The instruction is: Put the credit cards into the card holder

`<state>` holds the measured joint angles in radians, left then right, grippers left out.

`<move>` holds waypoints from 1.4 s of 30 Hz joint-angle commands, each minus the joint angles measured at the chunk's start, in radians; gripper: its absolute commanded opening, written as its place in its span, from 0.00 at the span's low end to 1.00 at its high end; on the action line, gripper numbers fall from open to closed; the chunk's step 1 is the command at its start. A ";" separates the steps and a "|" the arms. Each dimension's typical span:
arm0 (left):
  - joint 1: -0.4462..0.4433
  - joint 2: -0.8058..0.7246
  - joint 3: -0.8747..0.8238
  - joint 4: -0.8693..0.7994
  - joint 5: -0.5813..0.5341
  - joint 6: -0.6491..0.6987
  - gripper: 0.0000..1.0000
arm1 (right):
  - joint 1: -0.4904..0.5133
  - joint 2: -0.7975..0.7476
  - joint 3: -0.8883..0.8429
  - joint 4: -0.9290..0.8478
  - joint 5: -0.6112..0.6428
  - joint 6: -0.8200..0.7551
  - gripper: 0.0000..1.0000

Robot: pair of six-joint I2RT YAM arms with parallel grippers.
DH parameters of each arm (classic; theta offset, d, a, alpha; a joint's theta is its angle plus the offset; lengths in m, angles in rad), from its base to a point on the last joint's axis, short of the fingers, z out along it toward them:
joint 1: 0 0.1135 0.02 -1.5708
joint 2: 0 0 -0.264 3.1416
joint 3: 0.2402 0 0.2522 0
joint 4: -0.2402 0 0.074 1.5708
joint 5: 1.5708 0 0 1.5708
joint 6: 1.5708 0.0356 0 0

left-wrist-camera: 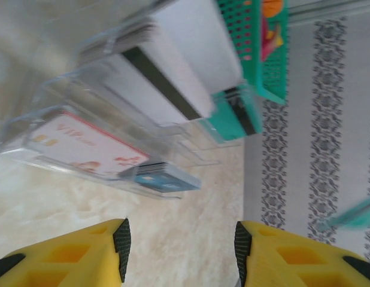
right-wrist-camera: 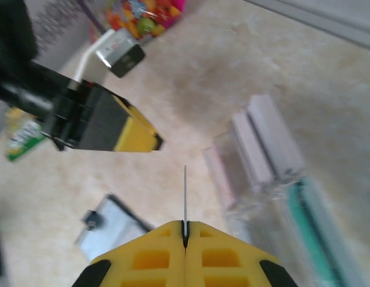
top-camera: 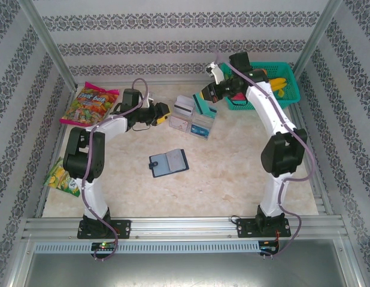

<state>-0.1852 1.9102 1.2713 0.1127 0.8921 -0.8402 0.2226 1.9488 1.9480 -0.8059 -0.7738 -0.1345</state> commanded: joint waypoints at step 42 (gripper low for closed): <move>-0.148 -0.066 0.021 0.337 0.253 -0.040 0.30 | -0.015 -0.163 -0.473 0.672 -0.368 0.611 0.03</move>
<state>-0.3401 1.8816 1.2705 0.4614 1.1477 -0.9089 0.2241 1.8259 1.4940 -0.1802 -1.1049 0.4606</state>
